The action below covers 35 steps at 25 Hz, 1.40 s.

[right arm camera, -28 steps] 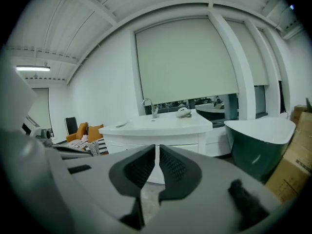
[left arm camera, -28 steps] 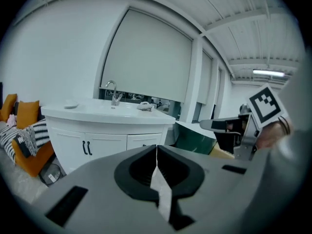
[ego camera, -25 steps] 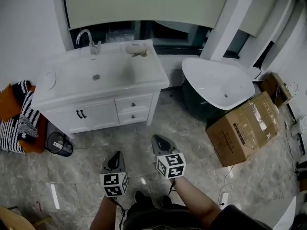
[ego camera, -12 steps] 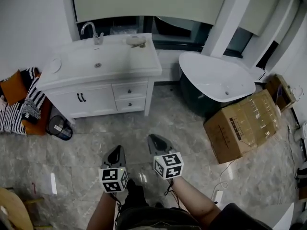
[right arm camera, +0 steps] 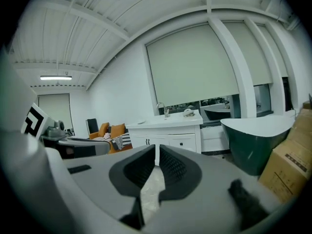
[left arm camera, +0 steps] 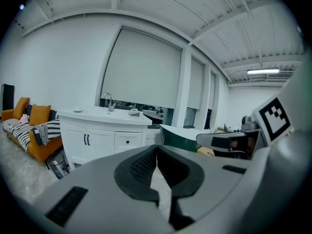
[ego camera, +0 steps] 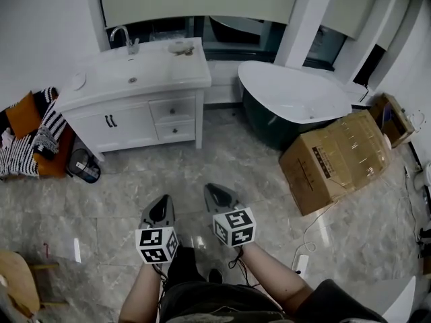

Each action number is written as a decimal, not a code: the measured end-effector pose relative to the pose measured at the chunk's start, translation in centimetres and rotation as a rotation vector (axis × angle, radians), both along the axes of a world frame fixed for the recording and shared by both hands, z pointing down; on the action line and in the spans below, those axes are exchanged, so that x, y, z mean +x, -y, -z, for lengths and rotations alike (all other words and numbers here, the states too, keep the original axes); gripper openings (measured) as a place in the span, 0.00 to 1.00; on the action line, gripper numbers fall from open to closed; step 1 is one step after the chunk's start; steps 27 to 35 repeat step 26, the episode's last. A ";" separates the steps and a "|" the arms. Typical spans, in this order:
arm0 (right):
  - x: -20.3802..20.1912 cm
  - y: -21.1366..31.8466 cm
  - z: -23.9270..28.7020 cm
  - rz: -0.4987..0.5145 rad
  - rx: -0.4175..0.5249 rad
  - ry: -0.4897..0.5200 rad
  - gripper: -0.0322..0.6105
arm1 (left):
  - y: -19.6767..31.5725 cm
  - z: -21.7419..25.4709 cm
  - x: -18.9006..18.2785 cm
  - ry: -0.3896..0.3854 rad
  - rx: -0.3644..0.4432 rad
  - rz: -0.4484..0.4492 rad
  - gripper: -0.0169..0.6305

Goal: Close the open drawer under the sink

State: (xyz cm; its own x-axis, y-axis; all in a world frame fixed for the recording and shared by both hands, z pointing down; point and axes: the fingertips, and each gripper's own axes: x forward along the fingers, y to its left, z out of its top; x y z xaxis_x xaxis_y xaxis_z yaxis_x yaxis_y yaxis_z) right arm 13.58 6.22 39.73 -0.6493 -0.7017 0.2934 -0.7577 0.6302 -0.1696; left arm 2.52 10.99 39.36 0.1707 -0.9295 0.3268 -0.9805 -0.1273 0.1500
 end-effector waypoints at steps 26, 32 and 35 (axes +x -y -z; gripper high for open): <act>3.0 -10.8 1.2 0.083 0.073 -0.058 0.09 | -11.1 2.2 4.3 -0.007 0.050 0.063 0.05; 3.0 -10.8 1.2 0.083 0.073 -0.058 0.09 | -11.1 2.2 4.3 -0.007 0.050 0.063 0.05; 3.0 -10.8 1.2 0.083 0.073 -0.058 0.09 | -11.1 2.2 4.3 -0.007 0.050 0.063 0.05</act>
